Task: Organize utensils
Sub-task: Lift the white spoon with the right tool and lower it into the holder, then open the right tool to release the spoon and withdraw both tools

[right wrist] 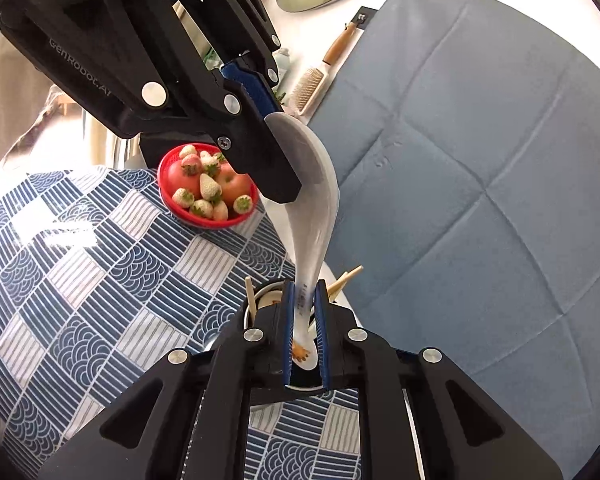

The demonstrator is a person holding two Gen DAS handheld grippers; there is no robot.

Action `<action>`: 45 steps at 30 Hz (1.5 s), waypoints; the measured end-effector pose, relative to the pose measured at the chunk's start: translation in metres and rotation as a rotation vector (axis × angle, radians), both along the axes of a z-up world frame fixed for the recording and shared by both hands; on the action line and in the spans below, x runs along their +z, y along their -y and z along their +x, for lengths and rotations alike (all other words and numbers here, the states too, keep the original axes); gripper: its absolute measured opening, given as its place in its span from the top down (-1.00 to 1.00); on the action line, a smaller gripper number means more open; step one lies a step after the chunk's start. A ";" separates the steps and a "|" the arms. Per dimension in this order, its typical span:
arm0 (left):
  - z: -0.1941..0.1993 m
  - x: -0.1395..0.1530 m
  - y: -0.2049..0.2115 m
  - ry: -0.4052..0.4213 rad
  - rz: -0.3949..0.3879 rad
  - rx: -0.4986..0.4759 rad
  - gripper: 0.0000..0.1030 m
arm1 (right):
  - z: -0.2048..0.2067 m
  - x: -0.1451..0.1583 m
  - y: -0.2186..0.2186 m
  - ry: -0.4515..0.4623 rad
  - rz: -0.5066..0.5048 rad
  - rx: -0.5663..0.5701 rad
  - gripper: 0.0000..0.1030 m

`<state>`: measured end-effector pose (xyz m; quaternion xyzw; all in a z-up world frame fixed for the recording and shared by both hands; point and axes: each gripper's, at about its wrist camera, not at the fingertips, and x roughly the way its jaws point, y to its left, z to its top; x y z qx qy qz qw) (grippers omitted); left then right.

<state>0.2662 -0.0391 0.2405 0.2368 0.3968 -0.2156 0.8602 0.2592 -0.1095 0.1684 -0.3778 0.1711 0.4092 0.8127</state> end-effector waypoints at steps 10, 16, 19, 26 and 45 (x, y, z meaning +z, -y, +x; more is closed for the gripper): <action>0.052 -0.036 0.003 -0.134 0.016 0.014 0.82 | 0.041 -0.035 -0.007 -0.148 0.017 -0.092 0.83; 0.077 -0.058 0.002 -0.204 0.016 -0.008 0.81 | 0.071 -0.046 -0.011 -0.355 -0.003 -0.183 0.83; 0.089 -0.069 0.001 -0.219 0.017 -0.012 0.79 | 0.075 -0.049 -0.016 -0.386 -0.051 -0.210 0.83; 0.110 -0.086 0.001 -0.257 0.019 -0.018 0.73 | 0.089 -0.057 -0.016 -0.478 -0.068 -0.245 0.83; 0.038 -0.048 -0.051 0.070 -0.081 0.025 -0.88 | 0.012 -0.017 0.014 -0.211 0.120 -0.239 -0.72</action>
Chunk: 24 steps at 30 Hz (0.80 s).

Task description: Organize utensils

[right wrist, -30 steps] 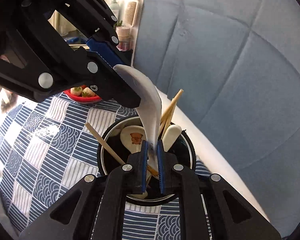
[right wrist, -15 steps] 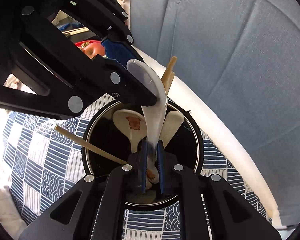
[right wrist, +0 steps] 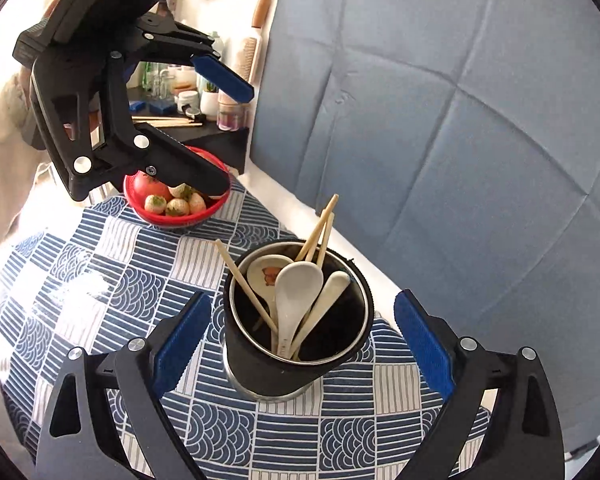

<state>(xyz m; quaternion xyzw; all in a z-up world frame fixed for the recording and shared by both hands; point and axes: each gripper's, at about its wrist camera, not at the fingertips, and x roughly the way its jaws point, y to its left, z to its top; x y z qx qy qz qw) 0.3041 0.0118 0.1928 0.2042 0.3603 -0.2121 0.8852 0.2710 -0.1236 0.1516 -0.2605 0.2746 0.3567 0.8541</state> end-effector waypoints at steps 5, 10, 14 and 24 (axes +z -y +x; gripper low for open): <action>-0.037 -0.008 -0.002 0.095 -0.019 0.046 -0.89 | -0.016 0.013 0.008 0.006 0.079 -0.049 -0.74; -0.079 -0.018 -0.004 0.141 -0.097 0.090 -0.89 | -0.038 0.015 0.016 0.012 0.145 -0.095 -0.78; -0.112 -0.020 -0.004 0.229 -0.147 0.160 -0.89 | -0.060 0.013 0.023 0.054 0.182 -0.143 -0.81; -0.181 -0.051 -0.005 0.344 -0.234 0.316 -0.89 | -0.110 0.002 0.035 0.066 0.263 -0.218 -0.85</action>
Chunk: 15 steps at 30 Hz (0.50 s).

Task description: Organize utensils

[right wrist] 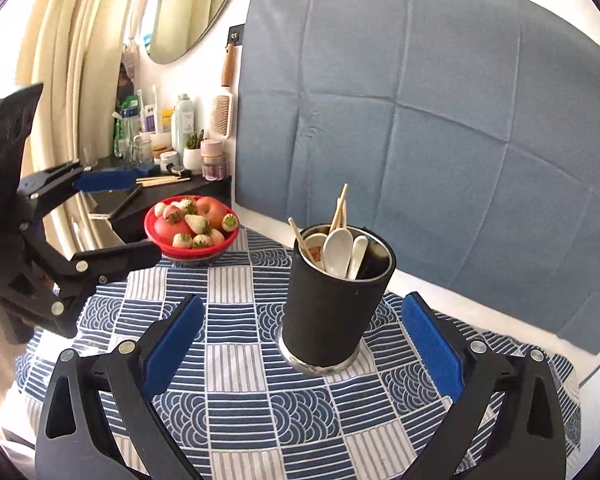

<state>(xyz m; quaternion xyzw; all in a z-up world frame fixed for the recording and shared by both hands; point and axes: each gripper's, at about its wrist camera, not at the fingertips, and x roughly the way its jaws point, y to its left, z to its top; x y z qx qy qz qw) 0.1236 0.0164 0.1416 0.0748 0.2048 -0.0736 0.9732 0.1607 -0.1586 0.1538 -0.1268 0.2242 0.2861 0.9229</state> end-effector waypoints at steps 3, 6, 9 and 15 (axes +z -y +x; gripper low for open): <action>-0.016 -0.017 0.001 0.006 -0.030 0.026 -0.89 | -0.013 -0.007 0.008 0.012 0.044 -0.042 -0.85; -0.026 -0.041 0.006 -0.006 -0.066 0.051 -0.89 | -0.027 -0.018 0.016 0.036 0.065 -0.092 -0.85; -0.032 -0.062 0.011 -0.008 -0.121 0.075 -0.89 | -0.042 -0.035 0.025 0.046 0.108 -0.155 -0.85; -0.039 -0.086 0.016 -0.017 -0.168 0.105 -0.89 | -0.051 -0.082 0.034 -0.058 0.100 -0.250 -0.85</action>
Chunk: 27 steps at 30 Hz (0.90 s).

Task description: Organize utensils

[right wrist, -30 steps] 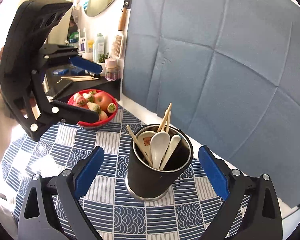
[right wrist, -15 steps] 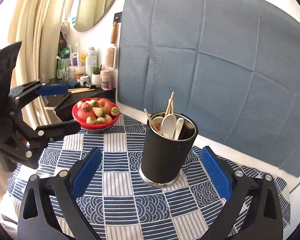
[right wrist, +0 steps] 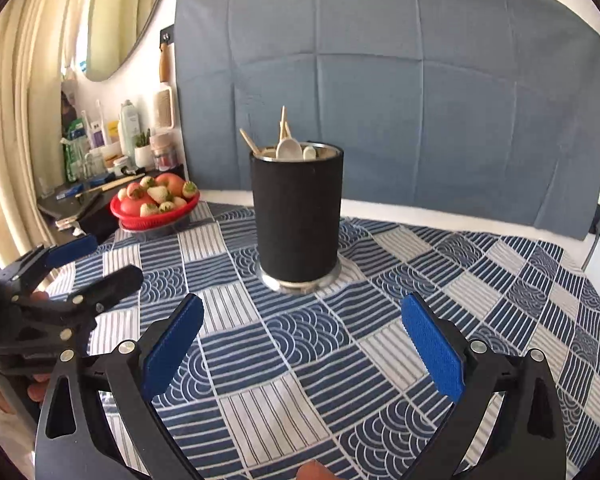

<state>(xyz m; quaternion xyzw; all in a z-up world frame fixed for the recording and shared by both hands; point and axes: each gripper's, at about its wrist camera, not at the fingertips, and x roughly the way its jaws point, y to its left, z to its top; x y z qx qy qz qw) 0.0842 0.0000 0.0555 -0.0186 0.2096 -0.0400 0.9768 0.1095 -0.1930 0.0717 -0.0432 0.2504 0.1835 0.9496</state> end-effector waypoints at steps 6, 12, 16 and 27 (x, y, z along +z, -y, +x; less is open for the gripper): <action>-0.005 -0.018 0.004 -0.025 0.012 0.006 -0.89 | -0.005 -0.023 0.005 0.003 0.006 -0.042 -0.85; -0.009 -0.023 0.012 -0.011 0.061 0.013 -0.89 | -0.008 -0.039 0.013 0.011 0.022 -0.046 -0.85; -0.009 -0.022 0.017 -0.007 0.078 0.000 -0.89 | -0.014 -0.037 0.011 0.039 0.013 -0.046 -0.85; -0.011 -0.022 0.008 -0.002 0.049 0.064 -0.89 | -0.016 -0.034 0.016 0.064 0.029 -0.078 -0.85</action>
